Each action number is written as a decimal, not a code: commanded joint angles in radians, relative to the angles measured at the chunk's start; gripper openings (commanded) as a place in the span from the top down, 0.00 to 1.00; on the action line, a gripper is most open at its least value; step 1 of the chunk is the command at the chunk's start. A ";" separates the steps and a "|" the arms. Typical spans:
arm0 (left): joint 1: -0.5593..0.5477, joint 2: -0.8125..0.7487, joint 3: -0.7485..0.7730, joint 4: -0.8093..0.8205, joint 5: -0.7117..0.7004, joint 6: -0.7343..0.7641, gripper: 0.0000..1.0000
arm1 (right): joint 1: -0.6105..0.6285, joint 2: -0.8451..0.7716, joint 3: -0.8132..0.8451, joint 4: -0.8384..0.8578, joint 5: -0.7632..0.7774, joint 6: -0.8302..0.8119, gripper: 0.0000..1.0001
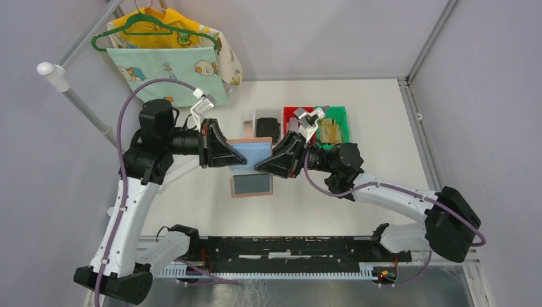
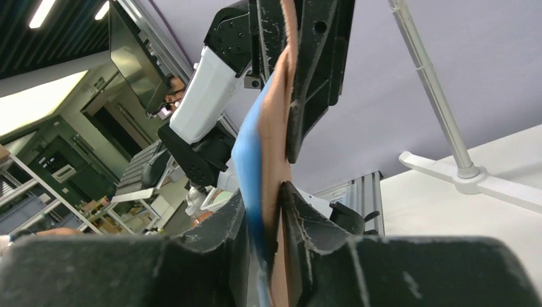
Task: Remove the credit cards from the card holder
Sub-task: Remove the credit card from the card holder.
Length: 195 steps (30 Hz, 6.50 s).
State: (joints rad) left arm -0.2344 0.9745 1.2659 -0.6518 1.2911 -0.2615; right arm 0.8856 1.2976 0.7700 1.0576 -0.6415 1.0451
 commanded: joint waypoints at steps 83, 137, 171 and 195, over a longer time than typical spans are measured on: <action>0.000 0.027 0.072 0.264 -0.029 -0.347 0.98 | 0.038 -0.178 -0.150 -0.020 0.289 -0.246 0.63; 0.000 -0.009 0.033 0.170 0.035 -0.212 0.98 | 0.083 -0.158 -0.243 0.343 0.192 -0.093 0.63; 0.000 -0.040 0.035 0.167 0.047 -0.187 0.98 | 0.072 -0.070 -0.162 0.277 0.353 -0.001 0.69; -0.001 -0.048 0.064 0.012 0.054 0.006 0.98 | 0.056 0.006 -0.114 0.304 0.400 0.218 0.67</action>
State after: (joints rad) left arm -0.2268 0.9440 1.2911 -0.5819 1.2751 -0.3321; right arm 0.9543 1.2957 0.5983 1.3384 -0.2935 1.2171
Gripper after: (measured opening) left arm 0.081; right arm 0.331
